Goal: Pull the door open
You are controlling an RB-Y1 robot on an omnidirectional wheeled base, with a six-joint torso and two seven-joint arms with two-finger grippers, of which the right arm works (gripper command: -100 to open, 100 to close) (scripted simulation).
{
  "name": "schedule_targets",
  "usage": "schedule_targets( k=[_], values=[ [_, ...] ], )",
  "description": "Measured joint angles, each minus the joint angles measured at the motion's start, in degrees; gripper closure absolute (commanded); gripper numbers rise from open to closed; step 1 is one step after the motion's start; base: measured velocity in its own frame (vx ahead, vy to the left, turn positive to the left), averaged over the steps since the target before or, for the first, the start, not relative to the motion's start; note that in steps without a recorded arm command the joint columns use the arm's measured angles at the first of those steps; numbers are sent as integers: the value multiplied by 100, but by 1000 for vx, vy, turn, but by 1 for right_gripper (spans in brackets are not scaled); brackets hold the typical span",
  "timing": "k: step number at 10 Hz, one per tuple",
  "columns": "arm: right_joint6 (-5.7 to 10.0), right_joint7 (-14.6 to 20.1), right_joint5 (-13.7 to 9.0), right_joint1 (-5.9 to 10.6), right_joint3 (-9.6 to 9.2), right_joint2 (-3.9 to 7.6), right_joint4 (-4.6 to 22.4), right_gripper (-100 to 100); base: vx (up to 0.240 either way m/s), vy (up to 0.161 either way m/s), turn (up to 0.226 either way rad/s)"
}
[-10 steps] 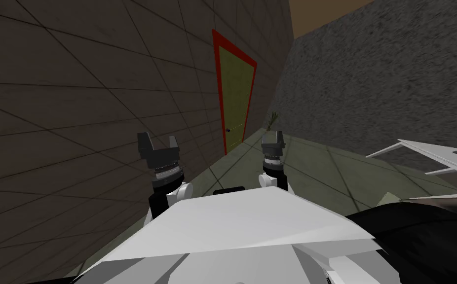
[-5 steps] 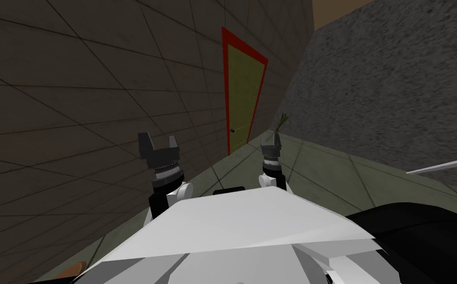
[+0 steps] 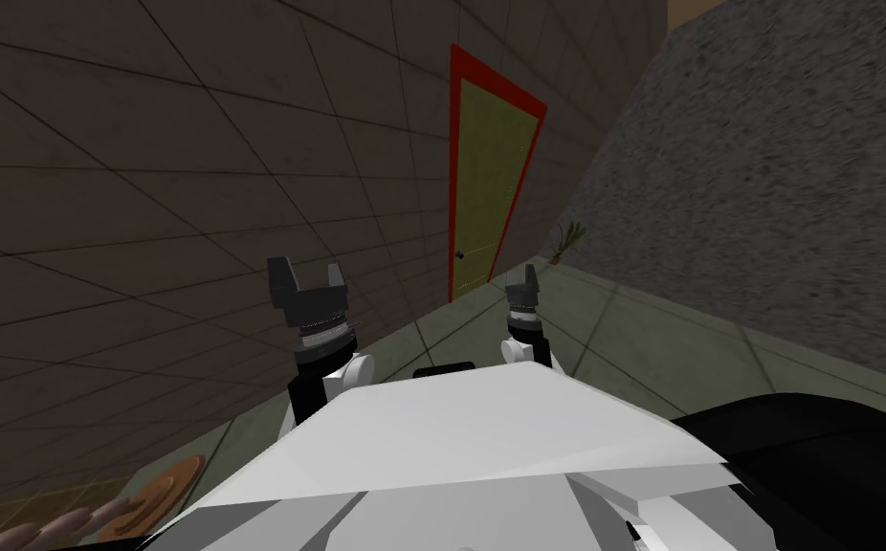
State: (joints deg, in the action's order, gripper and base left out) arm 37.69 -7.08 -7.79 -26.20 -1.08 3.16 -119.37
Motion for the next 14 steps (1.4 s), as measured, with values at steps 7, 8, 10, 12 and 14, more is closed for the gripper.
schedule_targets(
  k=[7, 8, 10, 12, 14],
  values=[
    [102, -782, -390, 53, 116, 168, 558, -100, 42, -64, 190],
    [125, -901, -458, 78, 147, 203, 671, -100, 46, -76, 175],
    [191, -1143, -581, 99, 182, 255, 887, -100, 35, -69, 193],
    [244, -1410, -695, 126, 202, 287, 1091, -100, 36, -77, 205],
    [254, -1697, -818, 120, 221, 312, 1234, -100, 36, -74, 195]
  ],
)
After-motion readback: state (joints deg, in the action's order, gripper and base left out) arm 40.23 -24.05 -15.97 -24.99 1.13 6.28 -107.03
